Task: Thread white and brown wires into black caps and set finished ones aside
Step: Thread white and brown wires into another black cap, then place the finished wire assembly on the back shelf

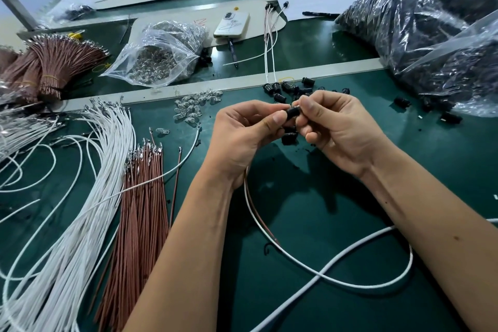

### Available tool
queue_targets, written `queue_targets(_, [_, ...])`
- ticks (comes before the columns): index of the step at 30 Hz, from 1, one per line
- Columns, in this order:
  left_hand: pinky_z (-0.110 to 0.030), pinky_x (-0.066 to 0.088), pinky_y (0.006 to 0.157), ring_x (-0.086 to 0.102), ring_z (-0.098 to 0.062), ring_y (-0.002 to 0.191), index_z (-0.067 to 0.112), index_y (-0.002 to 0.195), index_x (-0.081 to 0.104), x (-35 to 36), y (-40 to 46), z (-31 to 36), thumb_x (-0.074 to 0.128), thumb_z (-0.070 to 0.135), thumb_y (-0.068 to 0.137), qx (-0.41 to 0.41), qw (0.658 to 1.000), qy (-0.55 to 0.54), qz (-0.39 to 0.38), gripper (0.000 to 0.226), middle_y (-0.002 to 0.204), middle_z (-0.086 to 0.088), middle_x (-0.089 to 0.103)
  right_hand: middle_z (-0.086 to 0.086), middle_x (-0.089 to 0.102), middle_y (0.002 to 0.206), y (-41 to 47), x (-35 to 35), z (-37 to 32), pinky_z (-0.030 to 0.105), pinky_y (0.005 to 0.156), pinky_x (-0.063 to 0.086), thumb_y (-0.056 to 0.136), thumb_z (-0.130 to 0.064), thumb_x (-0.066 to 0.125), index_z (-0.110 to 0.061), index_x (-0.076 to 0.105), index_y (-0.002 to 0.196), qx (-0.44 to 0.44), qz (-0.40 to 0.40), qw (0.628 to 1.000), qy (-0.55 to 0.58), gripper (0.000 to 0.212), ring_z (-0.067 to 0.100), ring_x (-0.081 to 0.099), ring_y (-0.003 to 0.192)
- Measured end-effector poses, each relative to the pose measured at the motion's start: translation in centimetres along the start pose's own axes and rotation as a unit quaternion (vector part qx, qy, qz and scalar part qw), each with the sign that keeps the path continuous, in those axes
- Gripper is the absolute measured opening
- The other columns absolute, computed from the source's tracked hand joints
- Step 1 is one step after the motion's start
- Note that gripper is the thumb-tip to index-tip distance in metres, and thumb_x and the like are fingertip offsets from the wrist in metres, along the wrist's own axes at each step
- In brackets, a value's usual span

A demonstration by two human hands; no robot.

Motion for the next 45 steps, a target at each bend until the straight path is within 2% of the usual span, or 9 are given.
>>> queue_targets(8, [-0.024,0.055,0.071,0.069,-0.016,0.076,0.010,0.086,0.076,-0.6,0.3,1.3,0.072,0.001,0.087,0.038,0.995,0.040,0.088,0.009,0.085,-0.011,0.076,0.007,0.066,0.067,0.2,-0.2,-0.4,0.020,0.045,0.048,0.086,-0.031,0.073,-0.014,0.076,0.081,-0.057,0.051,0.997,-0.015,0.018,0.012,0.056,0.052])
queue_targets(11, [-0.030,0.054,0.079,0.069,-0.015,0.078,0.010,0.085,0.075,-0.8,0.2,2.3,0.072,0.002,0.086,0.065,0.985,-0.044,0.154,0.009,0.090,-0.013,0.076,0.010,0.069,0.074,-0.3,0.9,-0.3,0.023,0.040,0.044,0.092,-0.043,0.070,-0.012,0.070,0.090,-0.072,0.033,0.987,-0.141,0.032,0.017,0.054,0.052])
queue_targets(14, [-0.020,0.053,0.068,0.068,-0.008,0.070,0.008,0.086,0.070,-0.8,0.7,2.7,0.072,0.000,0.087,0.050,0.972,-0.089,0.210,0.008,0.092,-0.014,0.076,0.006,0.068,0.071,-0.8,3.6,0.8,0.023,0.036,0.038,0.098,-0.033,0.067,-0.010,0.070,0.088,-0.051,-0.061,0.960,-0.268,0.025,0.017,0.052,0.049])
queue_targets(18, [-0.023,0.051,0.065,0.065,-0.010,0.067,0.009,0.089,0.068,-1.0,2.2,3.5,0.071,0.005,0.090,0.009,0.964,-0.115,0.241,0.006,0.085,-0.010,0.076,0.000,0.062,0.061,-0.1,4.7,-0.1,0.018,0.039,0.031,0.101,-0.019,0.065,-0.010,0.068,0.082,-0.021,-0.075,0.969,-0.236,0.020,0.010,0.045,0.043])
queue_targets(24, [-0.028,0.059,0.057,0.069,-0.021,0.060,0.009,0.111,0.060,2.2,3.0,1.2,0.042,0.050,0.105,-0.176,0.977,-0.012,0.117,0.045,0.087,-0.011,0.074,0.003,0.066,0.066,8.0,2.4,-6.5,0.015,0.029,0.027,0.107,-0.014,0.052,-0.010,0.061,0.090,-0.005,0.049,0.993,-0.108,0.020,0.005,0.043,0.038])
queue_targets(33, [-0.015,0.034,0.040,0.043,-0.007,0.047,0.011,0.089,0.071,2.2,6.4,1.2,0.053,0.029,0.104,-0.161,0.986,0.007,0.050,0.030,0.068,0.002,0.069,0.004,0.049,0.068,25.0,-2.5,-7.4,0.016,0.033,0.022,0.102,0.003,0.038,-0.010,0.051,0.084,0.085,0.151,0.954,-0.246,0.026,0.005,0.034,0.038])
queue_targets(37, [-0.016,0.034,0.042,0.044,-0.006,0.044,0.012,0.078,0.071,-0.7,9.4,2.4,0.059,0.022,0.101,-0.114,0.981,0.112,0.111,0.028,0.062,0.003,0.069,0.015,0.060,0.080,30.0,-3.6,-8.4,0.022,0.037,0.026,0.098,0.006,0.045,-0.002,0.059,0.085,0.043,0.177,0.895,-0.408,0.021,0.013,0.041,0.048])
queue_targets(41, [-0.031,0.050,0.068,0.067,-0.017,0.074,0.015,0.076,0.073,-2.8,12.7,3.8,0.060,0.032,0.098,-0.043,0.884,0.426,0.184,0.031,0.072,0.001,0.074,0.016,0.074,0.095,33.4,-4.2,-9.7,0.030,0.046,0.039,0.099,0.002,0.057,0.008,0.070,0.107,0.009,0.171,0.824,-0.541,0.016,0.020,0.058,0.060])
queue_targets(45, [-0.038,0.047,0.087,0.061,-0.031,0.104,0.016,0.101,0.071,-2.4,15.2,3.6,0.053,0.043,0.100,-0.044,0.760,0.627,0.165,0.033,0.102,-0.008,0.071,0.024,0.072,0.099,33.6,-4.2,-8.7,0.040,0.061,0.057,0.097,-0.009,0.062,0.001,0.063,0.098,0.023,0.164,0.770,-0.616,0.010,0.034,0.071,0.073])
Point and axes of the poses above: each hand's wrist, its own y-axis towards the middle knuckle, its own x-axis out of the palm, z = x × y, the point moved 9 cm from there along y, towards the middle knuckle
